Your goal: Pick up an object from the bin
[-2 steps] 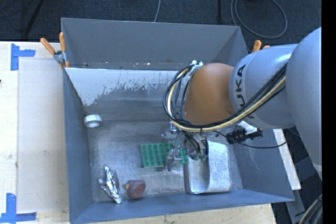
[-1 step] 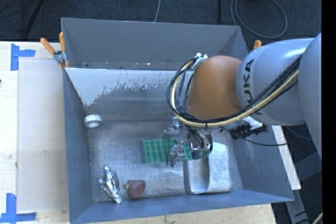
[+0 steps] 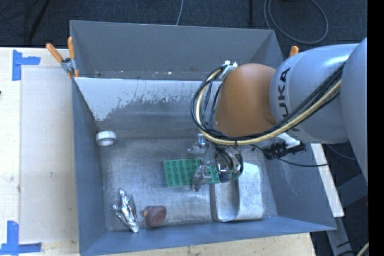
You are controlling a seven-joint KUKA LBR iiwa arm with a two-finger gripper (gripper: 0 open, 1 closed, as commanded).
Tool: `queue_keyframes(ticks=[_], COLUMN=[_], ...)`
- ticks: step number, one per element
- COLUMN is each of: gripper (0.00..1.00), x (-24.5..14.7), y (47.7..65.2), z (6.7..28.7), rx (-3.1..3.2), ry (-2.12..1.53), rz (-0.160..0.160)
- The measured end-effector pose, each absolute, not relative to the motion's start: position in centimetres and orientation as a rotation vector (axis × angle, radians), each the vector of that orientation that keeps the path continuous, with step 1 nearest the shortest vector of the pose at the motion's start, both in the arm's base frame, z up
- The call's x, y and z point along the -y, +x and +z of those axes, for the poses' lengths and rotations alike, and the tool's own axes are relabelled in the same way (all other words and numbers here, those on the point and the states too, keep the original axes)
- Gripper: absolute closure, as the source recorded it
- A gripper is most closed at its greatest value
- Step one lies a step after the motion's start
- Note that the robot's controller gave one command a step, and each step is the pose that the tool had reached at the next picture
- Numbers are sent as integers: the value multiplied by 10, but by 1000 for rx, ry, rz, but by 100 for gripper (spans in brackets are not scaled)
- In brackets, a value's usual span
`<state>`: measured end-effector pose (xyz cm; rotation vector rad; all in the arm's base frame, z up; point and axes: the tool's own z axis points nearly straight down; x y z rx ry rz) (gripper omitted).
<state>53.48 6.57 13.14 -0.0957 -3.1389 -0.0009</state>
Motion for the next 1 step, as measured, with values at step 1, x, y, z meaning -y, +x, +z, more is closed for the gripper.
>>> queue_keyframes(ticks=[1], gripper=[100], x=[-65], y=[535], z=[155], rx=[3141], ry=[-99], rz=[-1])
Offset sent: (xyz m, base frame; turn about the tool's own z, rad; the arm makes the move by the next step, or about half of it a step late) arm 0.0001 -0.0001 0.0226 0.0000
